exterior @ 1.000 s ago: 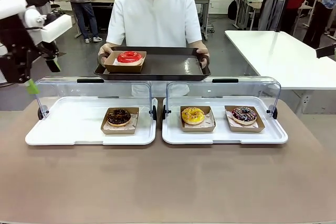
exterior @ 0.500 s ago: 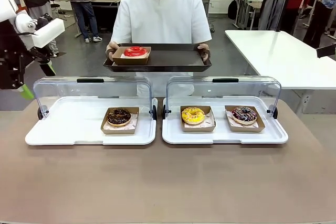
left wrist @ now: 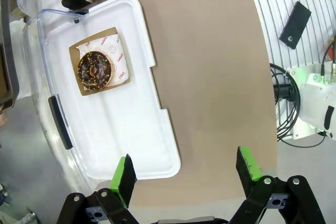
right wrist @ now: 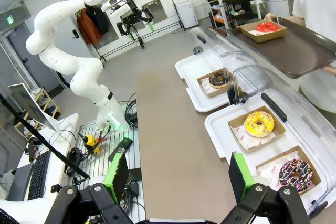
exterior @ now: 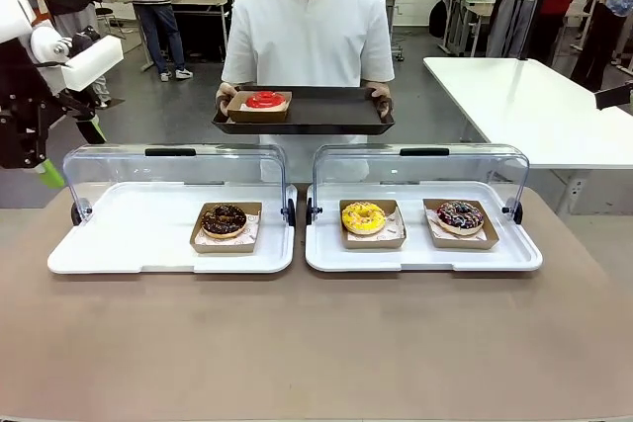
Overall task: Provide the desired donut to the person.
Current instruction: Pick up and lift the Paper togo box containing the Donut pointed at by the person.
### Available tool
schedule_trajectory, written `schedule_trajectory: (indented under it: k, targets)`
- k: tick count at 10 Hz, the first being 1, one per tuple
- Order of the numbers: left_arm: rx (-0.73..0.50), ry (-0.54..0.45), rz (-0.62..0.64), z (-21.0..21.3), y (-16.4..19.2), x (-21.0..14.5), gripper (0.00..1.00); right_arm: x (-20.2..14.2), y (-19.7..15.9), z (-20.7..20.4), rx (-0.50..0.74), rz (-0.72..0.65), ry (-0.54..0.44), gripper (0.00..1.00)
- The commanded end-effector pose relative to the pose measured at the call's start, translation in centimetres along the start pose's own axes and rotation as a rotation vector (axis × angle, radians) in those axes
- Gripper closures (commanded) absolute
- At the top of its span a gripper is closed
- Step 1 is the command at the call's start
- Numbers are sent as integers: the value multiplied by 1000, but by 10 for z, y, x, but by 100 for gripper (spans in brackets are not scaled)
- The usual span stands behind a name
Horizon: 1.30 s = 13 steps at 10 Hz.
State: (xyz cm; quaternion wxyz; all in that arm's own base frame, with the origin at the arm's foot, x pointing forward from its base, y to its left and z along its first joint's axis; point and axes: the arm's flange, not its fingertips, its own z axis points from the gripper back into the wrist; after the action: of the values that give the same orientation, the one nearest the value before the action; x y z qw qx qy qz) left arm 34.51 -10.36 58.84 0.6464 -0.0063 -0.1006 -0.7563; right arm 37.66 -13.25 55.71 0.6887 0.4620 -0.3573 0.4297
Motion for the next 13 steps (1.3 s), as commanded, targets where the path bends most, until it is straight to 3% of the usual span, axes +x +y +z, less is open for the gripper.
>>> schedule_trajectory:
  k: [1, 2, 4, 5, 7, 9, 13]
  targets:
    - [-5, 0, 7, 2, 2, 0, 0, 1, 1, -1, 7, 8, -12, 0]
    - [0, 0, 0, 0, 0, 0, 0, 1, 1, -1, 7, 8, -12, 0]
    - [79, -369, 115, 15, 16, -56, 0, 1, 1, -1, 7, 8, -12, 0]
    - [128, -540, 99, 12, 15, -88, 0, 1, 1, -1, 7, 8, -12, 0]
    - [188, -751, 5, -4, 13, -139, 0, 1, 1, -1, 7, 8, -12, 0]
    - [200, -975, 15, -32, 7, -178, 0, 1, 1, -1, 7, 8, -12, 0]
    - [91, -1026, 203, -80, 13, -205, 0, 1, 1, -1, 7, 8, -12, 0]
